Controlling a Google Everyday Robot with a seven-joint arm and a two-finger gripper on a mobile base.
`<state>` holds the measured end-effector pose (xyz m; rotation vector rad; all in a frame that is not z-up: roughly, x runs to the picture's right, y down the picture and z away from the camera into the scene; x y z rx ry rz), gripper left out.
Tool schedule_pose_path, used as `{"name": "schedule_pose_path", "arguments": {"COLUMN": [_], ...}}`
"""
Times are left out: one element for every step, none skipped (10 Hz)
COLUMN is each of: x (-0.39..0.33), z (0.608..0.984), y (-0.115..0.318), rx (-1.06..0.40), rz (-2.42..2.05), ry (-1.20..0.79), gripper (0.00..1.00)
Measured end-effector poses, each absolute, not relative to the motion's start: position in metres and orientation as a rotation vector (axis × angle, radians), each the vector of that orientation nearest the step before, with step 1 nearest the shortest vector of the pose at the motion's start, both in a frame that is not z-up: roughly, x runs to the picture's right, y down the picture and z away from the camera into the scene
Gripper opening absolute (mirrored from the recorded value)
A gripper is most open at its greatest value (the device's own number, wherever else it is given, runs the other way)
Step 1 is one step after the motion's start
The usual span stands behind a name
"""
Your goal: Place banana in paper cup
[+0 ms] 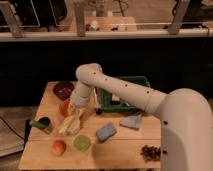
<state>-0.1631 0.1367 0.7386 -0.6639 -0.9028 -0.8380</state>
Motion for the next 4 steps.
{"name": "schedule_pose_path", "arguments": {"x": [-0.1665, -0.1703, -0.1718, -0.1739], "z": [0.7391, 0.7396, 0.7394, 0.7393], "y": [0.1363, 0.1351, 0.1349, 0.1340], "rx": [-0.670, -0.678, -0.684, -0.690], "rz": [-0.844, -0.849, -0.852, -0.857], "ry": [-0.908, -0.911, -0.913, -0.913], "gripper": [0.01, 0.08, 0.16, 0.28]}}
